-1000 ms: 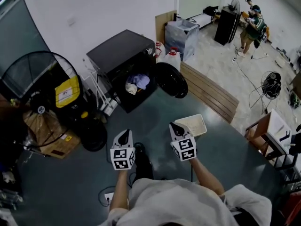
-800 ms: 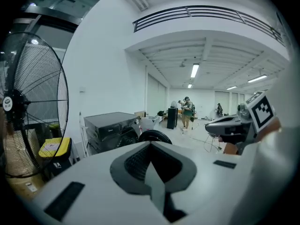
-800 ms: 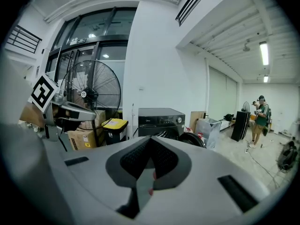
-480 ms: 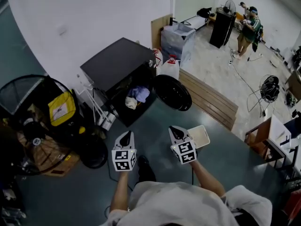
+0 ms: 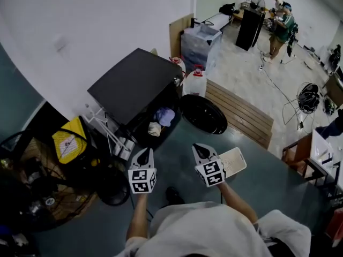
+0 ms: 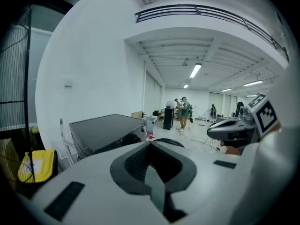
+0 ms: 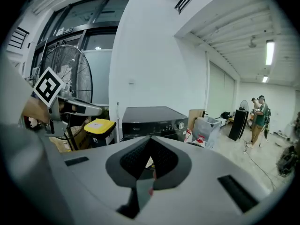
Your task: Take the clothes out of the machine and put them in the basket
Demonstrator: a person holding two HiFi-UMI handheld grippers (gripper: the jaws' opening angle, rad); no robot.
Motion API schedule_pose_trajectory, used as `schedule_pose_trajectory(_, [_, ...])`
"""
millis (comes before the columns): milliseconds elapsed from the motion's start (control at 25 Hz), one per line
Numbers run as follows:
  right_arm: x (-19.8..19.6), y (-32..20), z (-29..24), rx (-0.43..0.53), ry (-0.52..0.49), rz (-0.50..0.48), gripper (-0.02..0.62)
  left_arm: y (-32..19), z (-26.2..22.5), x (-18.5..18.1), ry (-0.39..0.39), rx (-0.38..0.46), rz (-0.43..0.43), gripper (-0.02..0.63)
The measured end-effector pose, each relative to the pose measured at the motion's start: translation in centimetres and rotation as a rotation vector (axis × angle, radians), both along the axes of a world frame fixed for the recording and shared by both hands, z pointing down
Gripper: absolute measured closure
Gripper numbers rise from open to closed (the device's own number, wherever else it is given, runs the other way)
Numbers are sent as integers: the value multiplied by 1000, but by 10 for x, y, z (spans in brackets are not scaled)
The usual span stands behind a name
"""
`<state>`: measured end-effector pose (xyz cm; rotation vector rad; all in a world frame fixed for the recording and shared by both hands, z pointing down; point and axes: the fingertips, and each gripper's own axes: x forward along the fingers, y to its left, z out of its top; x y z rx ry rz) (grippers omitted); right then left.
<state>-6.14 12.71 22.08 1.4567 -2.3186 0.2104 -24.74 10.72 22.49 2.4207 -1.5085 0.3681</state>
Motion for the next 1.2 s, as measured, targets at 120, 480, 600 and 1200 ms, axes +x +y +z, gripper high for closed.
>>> schedule_pose_trajectory(120, [-10,-30,3,-7,0,19,572,-32,3,-13,1,-8,10,588])
schedule_pose_trajectory(480, [-23,-74,20,-33,-11,44,572,-84,14,-26,-7,-26,33,587])
schedule_pose_trajectory(600, [-18,-81,27,-54,-26,53,572,-91,17,-24,-10,-33,24,586])
schedule_pose_trajectory(1200, [26,-117,67,-169,-11,-211,572,-96,58,12,-19,-135,-201,586])
